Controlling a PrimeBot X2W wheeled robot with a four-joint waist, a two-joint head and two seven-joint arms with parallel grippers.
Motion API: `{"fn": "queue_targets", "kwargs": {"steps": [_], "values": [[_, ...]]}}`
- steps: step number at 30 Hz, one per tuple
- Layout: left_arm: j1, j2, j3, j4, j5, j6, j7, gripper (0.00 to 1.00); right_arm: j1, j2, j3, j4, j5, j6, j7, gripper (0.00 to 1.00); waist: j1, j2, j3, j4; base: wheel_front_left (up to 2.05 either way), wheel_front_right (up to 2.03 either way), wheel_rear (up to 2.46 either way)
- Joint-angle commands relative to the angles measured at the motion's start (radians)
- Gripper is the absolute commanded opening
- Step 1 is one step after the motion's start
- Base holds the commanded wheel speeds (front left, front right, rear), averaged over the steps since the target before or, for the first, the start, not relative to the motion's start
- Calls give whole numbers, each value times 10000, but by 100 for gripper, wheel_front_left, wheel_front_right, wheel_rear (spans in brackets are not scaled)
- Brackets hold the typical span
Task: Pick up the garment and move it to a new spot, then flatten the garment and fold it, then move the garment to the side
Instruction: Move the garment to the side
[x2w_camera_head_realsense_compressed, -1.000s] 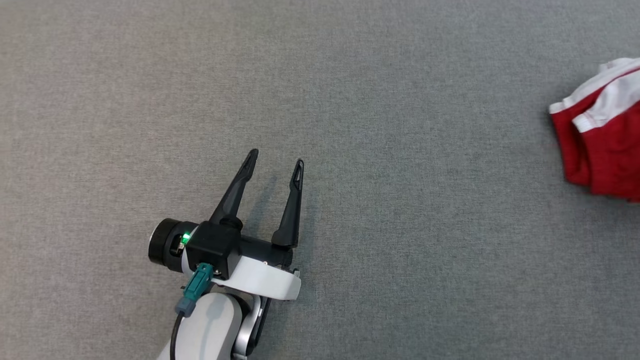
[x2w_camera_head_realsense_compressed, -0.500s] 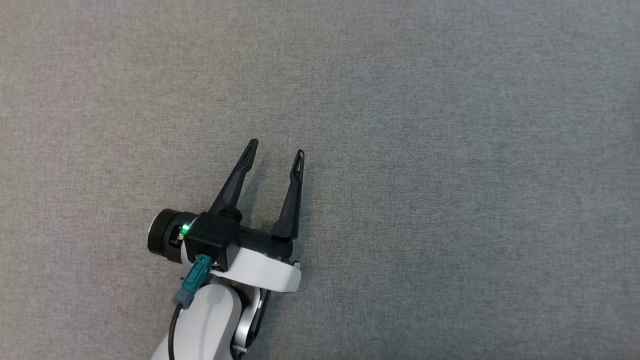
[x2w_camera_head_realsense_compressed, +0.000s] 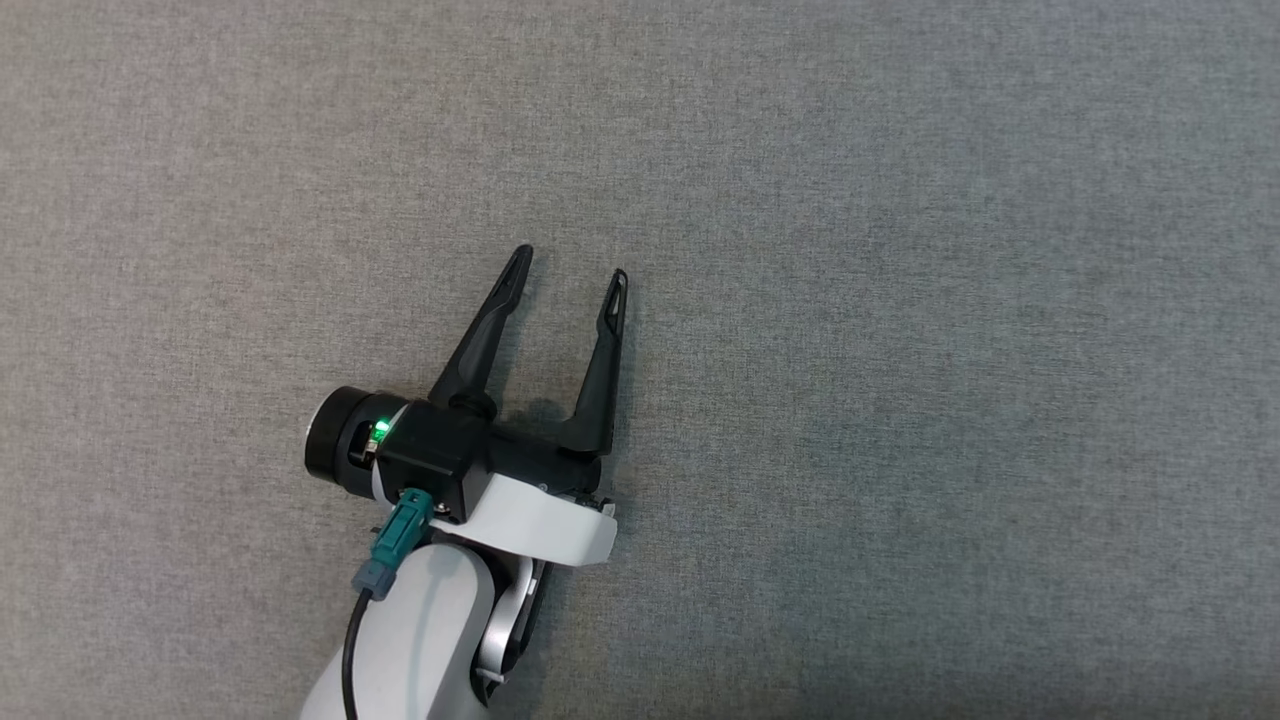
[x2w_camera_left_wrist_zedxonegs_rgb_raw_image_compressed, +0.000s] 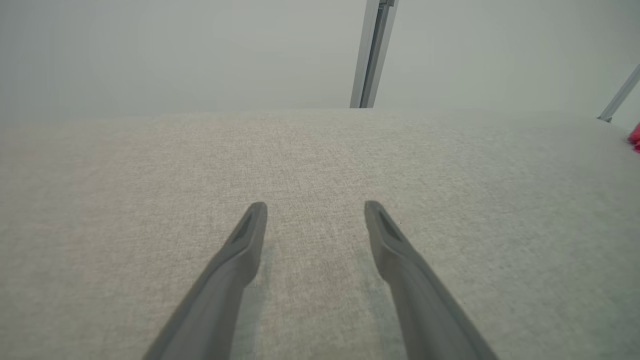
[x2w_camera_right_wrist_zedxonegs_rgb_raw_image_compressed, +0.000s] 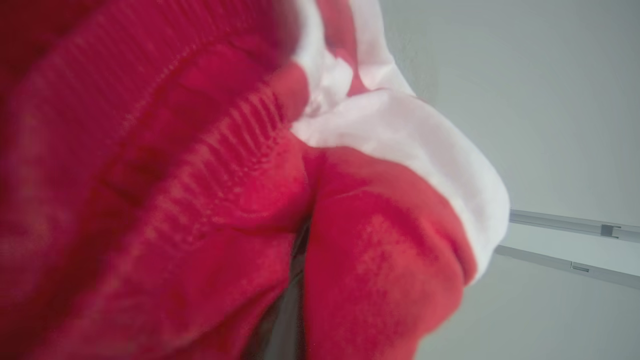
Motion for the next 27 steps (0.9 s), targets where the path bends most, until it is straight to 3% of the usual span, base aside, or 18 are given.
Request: {"fn": "queue_targets", "kwargs": {"steps": [1, 2, 8, 20, 24, 27], "values": [[-219, 34, -16, -11, -63, 73, -42, 100, -123, 192, -103, 186, -138, -6, -94, 31, 0, 0, 78, 65, 0, 0, 0], [-195, 34, -28, -3, -67, 69, -42, 100, -134, 303, -157, 301, -131, -6, -121, 100, 0, 0, 83, 75, 0, 0, 0], [-82, 37, -66, 112, -96, 126, -42, 100, -66, 725, -161, 660, -269, -5, -55, 100, 0, 0, -97, 82, 0, 0, 0], [253, 37, -42, 154, -286, 126, -42, 100, -618, 653, -445, 1007, -526, -6, 582, 100, 0, 0, -1200, -89, 0, 0, 0], [515, 39, 68, 195, -311, 158, -42, 100, -1042, 988, -665, 1012, -500, -6, 353, 100, 0, 0, -1804, -121, 0, 0, 0], [853, 37, 250, 213, -218, 142, -42, 100, -1250, 1700, -1163, 1075, -7, -5, -146, 100, 0, 0, -2295, -201, 0, 0, 0]]}}
